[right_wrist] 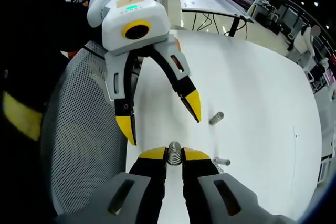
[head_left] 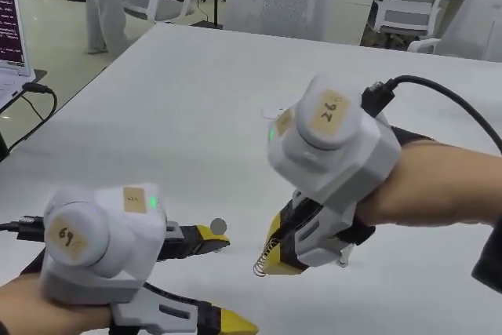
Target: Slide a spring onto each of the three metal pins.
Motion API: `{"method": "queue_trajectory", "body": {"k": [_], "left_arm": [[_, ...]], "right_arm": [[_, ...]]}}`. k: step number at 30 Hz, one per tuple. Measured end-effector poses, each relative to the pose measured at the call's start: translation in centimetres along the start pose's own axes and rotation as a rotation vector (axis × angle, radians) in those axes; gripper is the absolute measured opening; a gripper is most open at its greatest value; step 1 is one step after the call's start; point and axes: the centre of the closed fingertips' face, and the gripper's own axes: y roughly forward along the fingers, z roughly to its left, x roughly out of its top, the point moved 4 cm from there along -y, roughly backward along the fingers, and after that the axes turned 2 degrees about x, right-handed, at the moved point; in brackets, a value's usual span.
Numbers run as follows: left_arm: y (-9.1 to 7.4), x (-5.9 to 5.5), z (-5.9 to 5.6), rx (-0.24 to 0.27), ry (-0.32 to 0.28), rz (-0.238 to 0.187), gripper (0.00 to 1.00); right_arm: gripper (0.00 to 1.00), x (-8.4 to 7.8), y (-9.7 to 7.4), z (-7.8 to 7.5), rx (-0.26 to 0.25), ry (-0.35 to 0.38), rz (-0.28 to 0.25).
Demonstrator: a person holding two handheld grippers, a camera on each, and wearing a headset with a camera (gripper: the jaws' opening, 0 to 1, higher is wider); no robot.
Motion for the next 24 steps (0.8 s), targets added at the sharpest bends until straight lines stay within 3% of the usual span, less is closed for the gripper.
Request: {"method": "queue_trajectory", "body": {"k": [14, 24], "left_arm": [[-0.7, -1.0, 0.3, 0.026, -0.016, -0.010, 0.66], [-1.5, -2.0, 0.7, 0.053, -0.039, -0.013, 0.66]], "right_arm": [[0.08, -0.2, -0.5, -0.4, -0.011, 0.011, -0.001], [0.08, -1.0, -2.0, -1.3, -0.034, 0.037, 0.000]]}}
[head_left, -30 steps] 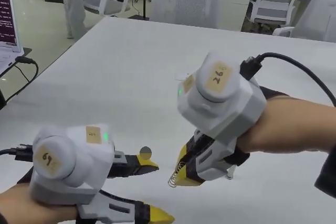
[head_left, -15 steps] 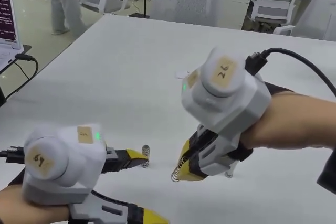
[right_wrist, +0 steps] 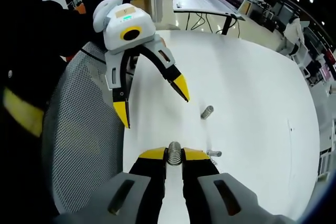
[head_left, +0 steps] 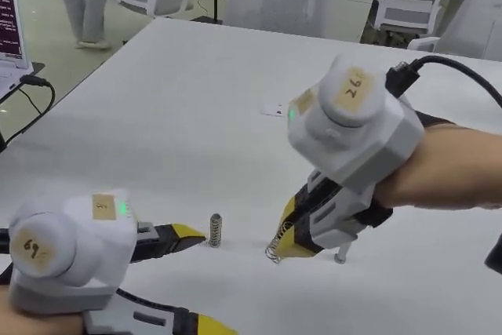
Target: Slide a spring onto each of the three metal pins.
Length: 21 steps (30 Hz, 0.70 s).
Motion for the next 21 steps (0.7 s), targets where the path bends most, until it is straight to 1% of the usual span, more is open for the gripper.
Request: {"method": "queue_trajectory", "body": {"k": [4, 13, 15, 18, 21], "left_arm": [[-0.3, -0.3, 0.2, 0.010, -0.008, 0.000, 0.66], [-0.5, -0.6, 0.2, 0.018, -0.021, 0.000, 0.65], [-0.5, -0.5, 0.2, 0.018, -0.022, -0.003, 0.65], [-0.4, -0.6, 0.1, 0.018, -0.020, 0.001, 0.65], [-0.4, -0.6, 0.1, 0.019, -0.021, -0.001, 0.65]], "right_arm": [[0.08, -0.5, -0.7, -0.7, -0.017, 0.017, -0.004], [0.08, -2.1, -2.5, -2.5, -0.056, 0.059, 0.020], [0.08, -2.6, -2.8, -2.8, -0.062, 0.064, 0.032], [0.08, -3.5, -3.4, -3.8, -0.087, 0.070, 0.073], [0.08, -4.1, -3.9, -4.4, -0.094, 0.079, 0.090]]}}
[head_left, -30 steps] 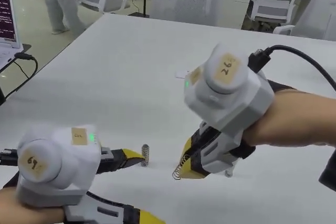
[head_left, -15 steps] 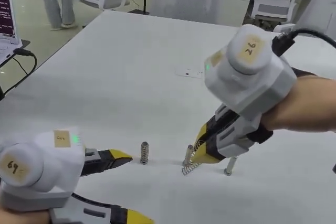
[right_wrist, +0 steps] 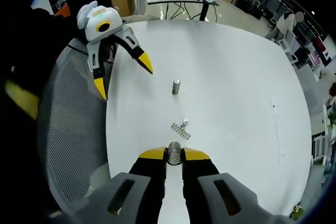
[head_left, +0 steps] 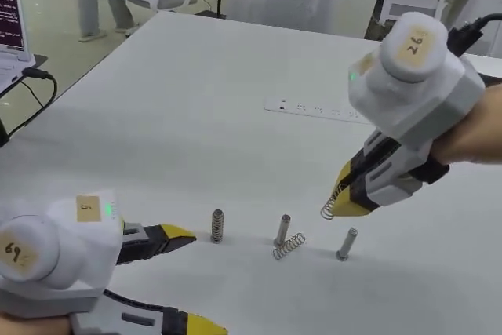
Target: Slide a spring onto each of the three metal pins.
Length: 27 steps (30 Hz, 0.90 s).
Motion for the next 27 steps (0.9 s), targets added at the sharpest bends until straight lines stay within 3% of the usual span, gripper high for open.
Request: {"method": "queue_trajectory", "body": {"k": [10, 27], "left_arm": [[0.0, 0.0, 0.0, 0.004, -0.001, 0.002, 0.65], [0.1, -0.1, -0.1, 0.002, -0.001, 0.008, 0.64]], "right_arm": [[0.08, -2.9, -0.1, -1.8, -0.011, 0.036, 0.082], [0.08, -5.1, 3.1, -2.6, 0.021, 0.089, 0.111]]}}
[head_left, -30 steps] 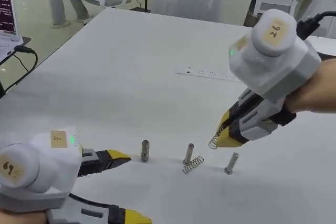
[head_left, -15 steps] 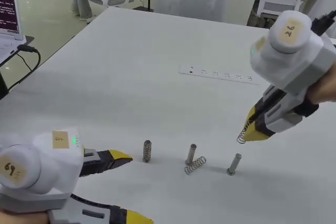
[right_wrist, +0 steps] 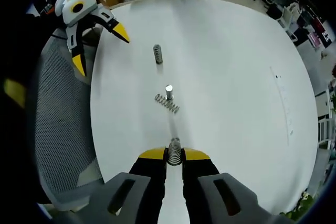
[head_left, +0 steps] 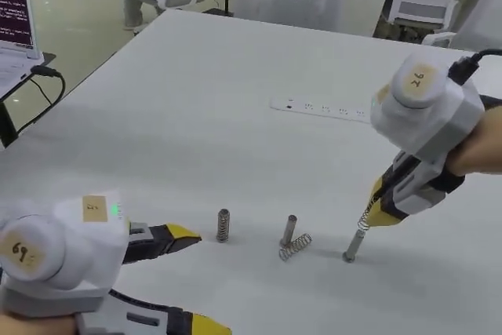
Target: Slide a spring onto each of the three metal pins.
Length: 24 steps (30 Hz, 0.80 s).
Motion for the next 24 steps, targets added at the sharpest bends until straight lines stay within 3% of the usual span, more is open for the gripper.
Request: {"method": "queue_trajectory", "body": {"k": [24], "left_arm": [[0.1, 0.0, 0.0, -0.001, -0.003, 0.005, 0.60]], "right_arm": [[0.08, -0.7, 1.6, -0.3, 0.011, 0.026, 0.008]]}}
